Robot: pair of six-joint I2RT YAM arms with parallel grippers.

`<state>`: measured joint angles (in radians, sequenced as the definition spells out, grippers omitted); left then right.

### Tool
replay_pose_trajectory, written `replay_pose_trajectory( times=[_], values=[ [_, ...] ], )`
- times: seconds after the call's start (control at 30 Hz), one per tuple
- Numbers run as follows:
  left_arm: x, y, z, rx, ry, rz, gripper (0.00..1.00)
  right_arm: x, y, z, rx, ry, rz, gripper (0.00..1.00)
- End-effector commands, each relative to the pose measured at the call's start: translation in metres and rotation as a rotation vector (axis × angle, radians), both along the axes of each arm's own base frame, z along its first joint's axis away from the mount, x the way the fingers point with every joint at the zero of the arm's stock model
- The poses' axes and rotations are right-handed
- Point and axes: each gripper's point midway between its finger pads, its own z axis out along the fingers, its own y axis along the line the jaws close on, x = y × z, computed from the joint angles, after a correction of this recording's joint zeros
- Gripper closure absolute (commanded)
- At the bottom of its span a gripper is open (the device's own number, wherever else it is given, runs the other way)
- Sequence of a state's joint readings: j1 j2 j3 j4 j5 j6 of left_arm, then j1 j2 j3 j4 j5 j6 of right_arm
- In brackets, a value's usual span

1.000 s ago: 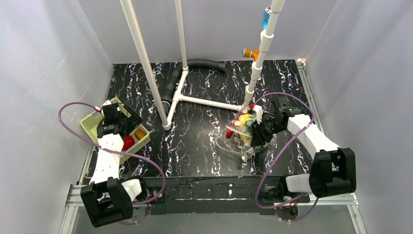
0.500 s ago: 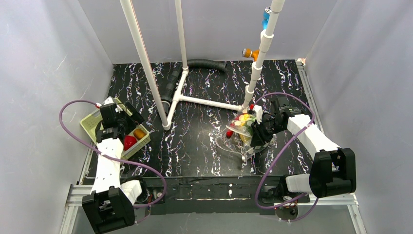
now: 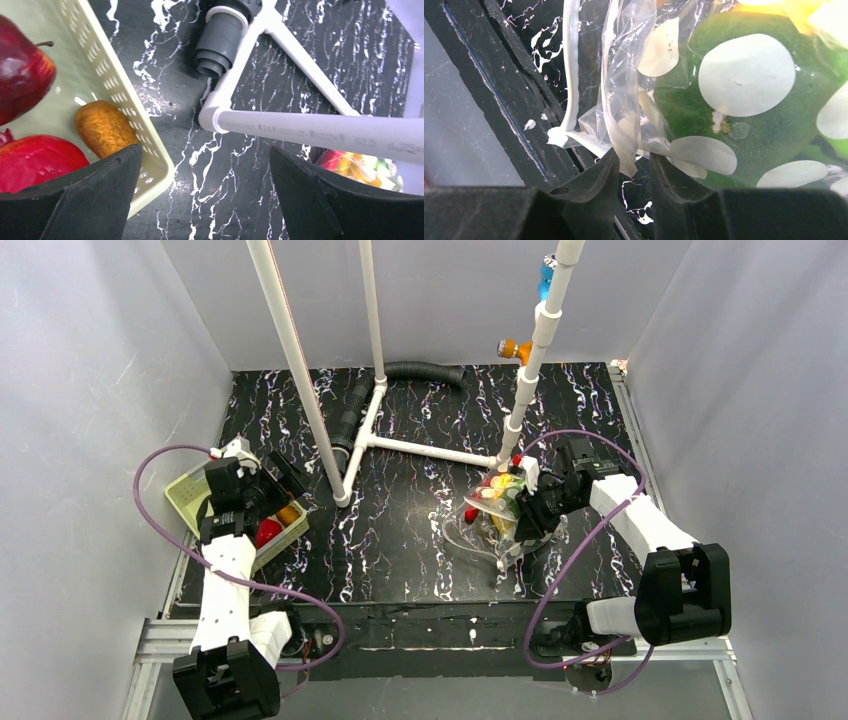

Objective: Open the zip-top bag and remove the fake food
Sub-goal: Place the fake fruit in the bin, then pick up the fake vegetable from the zipper food storage bag.

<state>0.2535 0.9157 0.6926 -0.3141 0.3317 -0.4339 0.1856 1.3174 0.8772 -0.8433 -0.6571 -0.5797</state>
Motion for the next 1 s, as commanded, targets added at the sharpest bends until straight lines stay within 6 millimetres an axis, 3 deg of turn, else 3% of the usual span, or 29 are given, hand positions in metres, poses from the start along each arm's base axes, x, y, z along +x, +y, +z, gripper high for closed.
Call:
replay_pose_trajectory(
  times=[0.0, 0.97],
  values=[
    [-0.002, -0.016, 0.009, -0.049, -0.057, -0.079, 0.02, 0.002, 0.005, 0.014, 0.028, -0.029, 0.021, 0.64],
    [-0.032, -0.071, 0.009, -0.157, -0.049, -0.278, 0.02, 0.002, 0.005, 0.015, 0.031, -0.036, 0.027, 0.64]
  ],
)
